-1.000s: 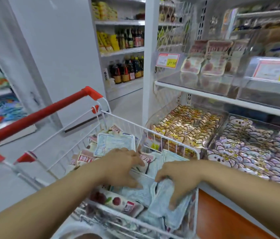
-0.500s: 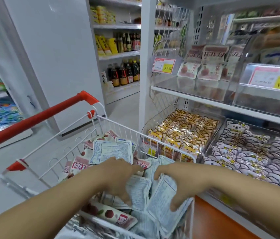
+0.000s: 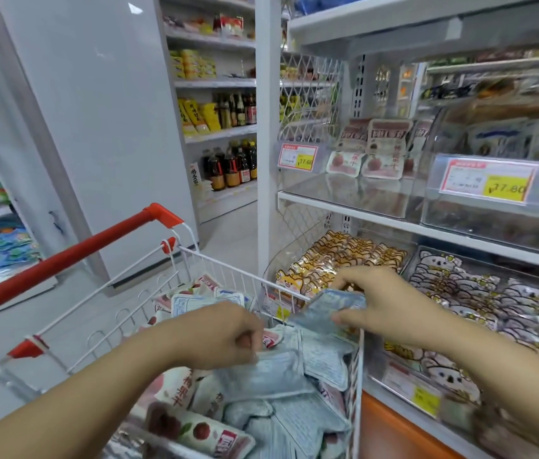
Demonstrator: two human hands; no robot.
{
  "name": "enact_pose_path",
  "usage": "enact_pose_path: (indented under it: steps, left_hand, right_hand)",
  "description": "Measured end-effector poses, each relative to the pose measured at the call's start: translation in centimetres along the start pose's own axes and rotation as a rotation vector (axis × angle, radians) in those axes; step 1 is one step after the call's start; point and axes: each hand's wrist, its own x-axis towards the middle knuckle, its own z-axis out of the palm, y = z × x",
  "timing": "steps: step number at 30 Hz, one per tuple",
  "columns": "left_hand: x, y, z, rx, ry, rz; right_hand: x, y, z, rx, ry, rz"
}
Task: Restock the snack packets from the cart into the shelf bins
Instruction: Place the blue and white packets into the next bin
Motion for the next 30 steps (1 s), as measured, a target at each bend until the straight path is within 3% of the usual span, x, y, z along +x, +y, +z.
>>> enact_pose_path:
  steps: [3, 5, 10, 15, 18, 20, 23, 30]
  left_hand:
    - [0.3, -0.5, 0.5, 0.184, 0.401, 0.173]
    - [0.5, -0.4, 1.5, 0.292, 0.496, 0.231]
    - [1.0, -1.4, 5.0, 0.348, 0.169, 0.155]
    - [1.0, -2.3, 5.6, 0.085, 0.058, -0.004]
    - [0.9, -1.9, 4.5, -0.044, 0.113, -0.090]
    - [0.7, -1.2, 3.1, -0.124, 0.275, -0.145]
    - [0.0, -0.1, 0.9, -0.303, 0.402, -0.104]
    - [1.0, 2.8, -1.2, -0.306, -0.010, 0.023]
  right_hand:
    - [-0.7, 0.6, 0.6, -0.084, 0.218, -0.096]
    - [-1.2, 1.2, 0.8, -0.163, 0.300, -0.205]
    - [-3.2, 1.5, 2.7, -0.359, 0.143, -0.394]
    - [-4.3, 2.4, 5.5, -0.363, 0.114, -0.460]
    - [-4.2, 2.7, 5.4, -0.305, 0.169, -0.443]
    - [-4.0, 2.4, 4.8, -0.285, 0.212, -0.445]
    - [-3.6, 1.9, 3.7, -0.243, 0.280, -0.505]
    - [-2.3, -0.3, 3.1, -0.291, 0.380, -0.740]
